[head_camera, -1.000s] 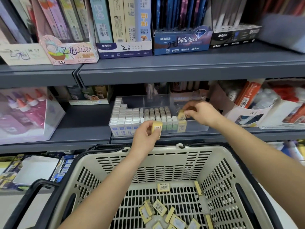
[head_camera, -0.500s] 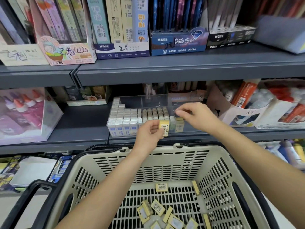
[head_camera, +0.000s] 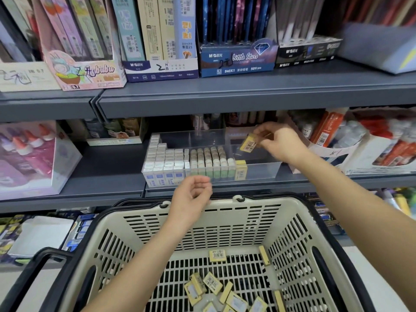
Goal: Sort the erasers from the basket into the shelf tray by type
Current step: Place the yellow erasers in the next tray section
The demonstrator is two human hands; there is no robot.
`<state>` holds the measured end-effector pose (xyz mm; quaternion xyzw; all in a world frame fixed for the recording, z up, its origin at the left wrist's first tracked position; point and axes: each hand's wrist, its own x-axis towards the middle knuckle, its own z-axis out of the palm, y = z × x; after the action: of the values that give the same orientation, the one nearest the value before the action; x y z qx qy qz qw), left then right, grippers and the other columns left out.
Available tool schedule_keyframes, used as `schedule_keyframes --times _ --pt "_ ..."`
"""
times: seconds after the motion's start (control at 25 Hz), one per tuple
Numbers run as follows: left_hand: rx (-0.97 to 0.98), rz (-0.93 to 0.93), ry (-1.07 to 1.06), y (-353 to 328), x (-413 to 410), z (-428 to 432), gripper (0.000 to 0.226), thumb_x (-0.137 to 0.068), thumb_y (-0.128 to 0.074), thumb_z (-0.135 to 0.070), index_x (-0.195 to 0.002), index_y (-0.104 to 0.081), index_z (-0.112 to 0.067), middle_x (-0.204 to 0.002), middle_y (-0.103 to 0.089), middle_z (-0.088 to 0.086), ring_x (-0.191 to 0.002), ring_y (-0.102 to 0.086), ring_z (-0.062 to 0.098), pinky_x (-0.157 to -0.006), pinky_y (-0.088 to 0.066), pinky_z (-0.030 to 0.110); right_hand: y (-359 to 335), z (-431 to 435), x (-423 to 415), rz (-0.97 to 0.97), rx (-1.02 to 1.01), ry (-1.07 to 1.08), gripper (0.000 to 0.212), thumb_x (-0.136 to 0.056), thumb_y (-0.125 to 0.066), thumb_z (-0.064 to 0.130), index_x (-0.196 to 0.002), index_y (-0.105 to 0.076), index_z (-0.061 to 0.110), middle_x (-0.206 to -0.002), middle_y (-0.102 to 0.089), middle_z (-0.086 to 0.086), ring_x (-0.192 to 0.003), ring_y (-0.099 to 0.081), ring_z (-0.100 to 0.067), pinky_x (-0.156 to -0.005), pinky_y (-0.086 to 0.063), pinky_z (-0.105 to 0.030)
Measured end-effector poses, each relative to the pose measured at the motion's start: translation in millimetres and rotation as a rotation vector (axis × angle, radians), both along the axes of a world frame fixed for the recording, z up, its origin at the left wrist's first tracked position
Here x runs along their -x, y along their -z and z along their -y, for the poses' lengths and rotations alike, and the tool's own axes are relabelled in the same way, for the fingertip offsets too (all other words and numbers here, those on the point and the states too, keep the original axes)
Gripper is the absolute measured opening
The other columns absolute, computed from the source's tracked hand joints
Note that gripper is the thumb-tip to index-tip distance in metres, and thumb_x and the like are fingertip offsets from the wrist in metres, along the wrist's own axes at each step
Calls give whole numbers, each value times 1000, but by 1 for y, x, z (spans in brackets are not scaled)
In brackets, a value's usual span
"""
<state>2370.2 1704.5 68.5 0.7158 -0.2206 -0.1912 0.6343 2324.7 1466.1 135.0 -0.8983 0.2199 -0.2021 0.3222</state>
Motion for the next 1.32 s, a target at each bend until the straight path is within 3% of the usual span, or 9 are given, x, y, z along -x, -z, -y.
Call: schedule_keyframes --times 0.32,0.48,0.6,0.72,0.8,0.92,1.08,1.2,1.32 --pt "-429 166 345 41 15 -57 22 -88 -61 -23 -98 -52 -40 -91 -62 -10 -82 -58 -6 -81 -50 17 35 -3 -28 -378 80 -153 18 -90 -57 16 -106 -65 13 -112 -65 -6 -103 -59 -22 -91 -45 -28" --pt "-450 56 323 65 10 -68 18 -89 -60 -17 -101 -55 -30 -92 -62 -5 -82 -60 5 -83 -52 26 36 -4 -28 -494 170 -180 26 -95 -48 19 -118 -61 17 -124 -60 -3 -113 -54 -21 -93 -39 -25" --pt "-478 33 316 80 7 -70 16 -90 -60 -19 -99 -54 -31 -93 -62 -5 -86 -60 8 -85 -52 27 32 -11 -13 -329 178 -120 26 -93 -51 19 -117 -62 17 -121 -63 -3 -111 -56 -19 -93 -38 -24" --pt "-530 32 317 93 6 -70 15 -90 -59 -21 -97 -53 -33 -93 -62 -7 -86 -59 5 -85 -51 25 27 -33 18 -54 20 -41 13 -88 -59 19 -95 -69 25 -98 -69 7 -91 -60 -10 -87 -43 -24" --pt "-557 37 343 99 7 -69 15 -89 -59 -23 -96 -53 -35 -95 -61 -10 -89 -59 2 -81 -51 19 28 -59 43 -17 -124 -100 11 -85 -62 24 -80 -66 33 -81 -68 17 -81 -63 -7 -80 -48 -25" --pt "-691 49 407 110 10 -72 9 -90 -58 -26 -98 -55 -29 -100 -59 -9 -89 -56 2 -74 -46 13 53 -111 68 -190 -229 -314 8 -84 -60 33 -78 -65 37 -76 -69 17 -75 -64 2 -72 -51 -20" --pt "-988 146 527 125 8 -85 22 -86 -60 -31 -101 -62 -14 -92 -61 0 -82 -56 12 -71 -46 26 124 -180 79 -509 -141 -563 16 -89 -58 29 -91 -70 18 -91 -69 5 -83 -63 -7 -77 -51 -25" --pt "-972 68 447 136 1 -104 10 -86 -61 -24 -90 -62 -15 -84 -59 1 -78 -55 15 -77 -49 32 181 -224 81 -701 -87 -742 22 -90 -56 27 -105 -66 15 -109 -66 -1 -97 -60 -14 -87 -50 -31" --pt "-986 -35 310 145 -6 -123 16 -86 -61 -19 -101 -60 -14 -90 -59 0 -82 -58 16 -79 -49 31 219 -253 82 -803 57 -858 38 -89 -56 34 -124 -55 19 -126 -53 -4 -112 -52 -22 -88 -46 -33"
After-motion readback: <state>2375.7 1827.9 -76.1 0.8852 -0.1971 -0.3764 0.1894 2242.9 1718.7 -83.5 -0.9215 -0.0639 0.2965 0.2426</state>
